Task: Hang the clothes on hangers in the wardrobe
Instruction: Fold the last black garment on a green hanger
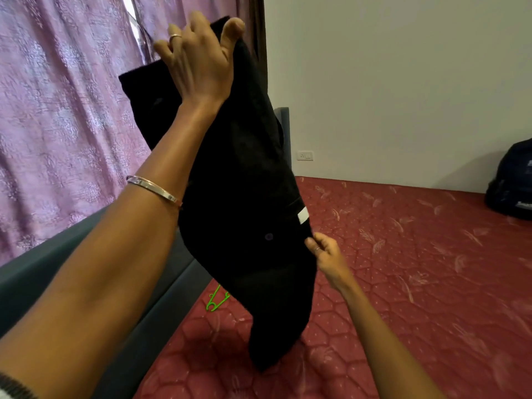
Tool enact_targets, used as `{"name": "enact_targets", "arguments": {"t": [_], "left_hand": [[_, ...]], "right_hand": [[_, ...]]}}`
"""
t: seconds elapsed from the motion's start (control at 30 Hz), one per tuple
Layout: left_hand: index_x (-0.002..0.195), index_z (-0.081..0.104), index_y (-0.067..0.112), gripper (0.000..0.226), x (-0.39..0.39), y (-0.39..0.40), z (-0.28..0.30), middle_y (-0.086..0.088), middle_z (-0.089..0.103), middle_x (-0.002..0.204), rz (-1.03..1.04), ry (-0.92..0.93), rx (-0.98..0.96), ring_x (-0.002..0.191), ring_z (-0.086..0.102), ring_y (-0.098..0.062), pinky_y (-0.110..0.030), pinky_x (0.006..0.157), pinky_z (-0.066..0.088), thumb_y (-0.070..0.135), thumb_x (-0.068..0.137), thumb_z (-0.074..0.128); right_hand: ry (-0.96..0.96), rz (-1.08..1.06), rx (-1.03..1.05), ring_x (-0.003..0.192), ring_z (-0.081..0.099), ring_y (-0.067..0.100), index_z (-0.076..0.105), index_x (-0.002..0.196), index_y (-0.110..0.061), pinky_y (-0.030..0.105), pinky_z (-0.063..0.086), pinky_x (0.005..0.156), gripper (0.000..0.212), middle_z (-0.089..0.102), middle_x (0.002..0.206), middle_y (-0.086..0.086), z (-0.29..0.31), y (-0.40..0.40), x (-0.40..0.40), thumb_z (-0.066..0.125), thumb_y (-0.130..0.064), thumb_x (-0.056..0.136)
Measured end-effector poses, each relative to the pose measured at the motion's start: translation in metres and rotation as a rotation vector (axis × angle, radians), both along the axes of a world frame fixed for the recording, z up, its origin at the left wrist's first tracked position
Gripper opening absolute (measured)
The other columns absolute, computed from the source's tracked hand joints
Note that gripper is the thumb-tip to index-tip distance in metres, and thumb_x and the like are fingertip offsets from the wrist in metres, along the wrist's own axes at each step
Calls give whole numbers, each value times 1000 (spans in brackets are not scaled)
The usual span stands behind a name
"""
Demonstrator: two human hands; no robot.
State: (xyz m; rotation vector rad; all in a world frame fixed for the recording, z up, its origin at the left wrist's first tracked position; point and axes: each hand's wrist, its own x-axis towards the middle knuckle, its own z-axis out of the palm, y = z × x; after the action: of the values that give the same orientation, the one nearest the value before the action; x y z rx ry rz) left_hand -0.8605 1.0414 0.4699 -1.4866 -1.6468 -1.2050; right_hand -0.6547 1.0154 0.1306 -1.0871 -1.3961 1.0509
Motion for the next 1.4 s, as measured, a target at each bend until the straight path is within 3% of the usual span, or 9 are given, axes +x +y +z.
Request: {"name": "enact_targets", "arguments": {"t": [0.2, 0.37, 0.43, 0.57, 0.7, 0.97, 1.13, 1.27, 1.4], "left_hand": [[131, 32, 2, 77, -24, 23, -92, -26, 54, 125, -197, -168, -441, 123, 44, -43, -53, 106, 18, 66, 88, 32], [124, 39, 4, 70, -42, 20, -233, -20, 57, 123, -435, -621, -927, 108, 57, -34, -45, 96, 45, 38, 67, 61], [116, 52, 3, 57, -47, 11, -285, -17, 61, 116, -543, -761, -1054, 103, 63, -29, -37, 86, 52, 31, 68, 66], [109, 56, 13, 23, -66, -8, -363, -9, 64, 111, -548, -889, -1050, 102, 61, -24, -43, 94, 50, 17, 88, 64], [119, 44, 4, 41, -98, -38, -420, -20, 62, 113, -342, -628, -1029, 107, 59, -33, -40, 90, 47, 17, 87, 66], [121, 42, 3, 40, -186, -25, -500, -25, 62, 108, -265, -366, -1203, 102, 58, -42, -45, 82, 45, 22, 90, 61], [141, 30, 12, 64, -241, 33, -562, -22, 48, 134, -162, -312, -1328, 119, 47, -45, -50, 95, 37, 32, 90, 61], [144, 35, 17, 69, -250, 49, -642, -15, 28, 151, 47, 9, -1448, 128, 31, -46, -62, 102, 24, 48, 86, 58], [145, 25, 44, 68, -221, 21, -699, 7, 4, 158, -181, -72, -1805, 142, 9, -34, -66, 105, 19, 48, 86, 59]], "right_hand": [[-319, -151, -32, 56, 40, 2, 48, 68, -11, 29, 32, 57, 29, 43, 63, -3, 2, -13, 99, 54, -8, 96], [-438, -65, -301, 50, 49, 8, 46, 96, -17, 22, 40, 48, 19, 52, 60, 3, 5, -46, 178, 57, -1, 93], [-509, -18, -409, 60, 51, 14, 49, 106, -17, 26, 40, 54, 23, 54, 69, 10, 1, -57, 191, 59, -2, 92], [-669, 91, -544, 81, 58, 20, 61, 105, -7, 27, 46, 66, 12, 64, 87, 13, -27, -59, 179, 59, -6, 93], [-724, 100, -598, 63, 47, 14, 58, 72, -3, 29, 37, 61, 23, 52, 65, 5, -80, -56, 137, 57, -7, 94], [-600, 375, -893, 69, 59, 5, 67, 91, -16, 24, 46, 69, 11, 66, 73, -8, -165, -14, 67, 59, -10, 94], [-783, 279, -901, 104, 63, 28, 69, 106, -18, 31, 45, 89, 16, 69, 101, 2, -236, 41, -1, 64, -16, 91], [-1411, 149, -671, 123, 42, 36, 44, 136, -15, 46, 35, 100, 47, 48, 133, 14, -317, 49, -87, 57, -24, 92], [-1260, 330, -607, 133, 31, 34, 36, 146, -23, 45, 30, 103, 59, 32, 150, 11, -372, 0, -146, 57, -29, 91]]}}
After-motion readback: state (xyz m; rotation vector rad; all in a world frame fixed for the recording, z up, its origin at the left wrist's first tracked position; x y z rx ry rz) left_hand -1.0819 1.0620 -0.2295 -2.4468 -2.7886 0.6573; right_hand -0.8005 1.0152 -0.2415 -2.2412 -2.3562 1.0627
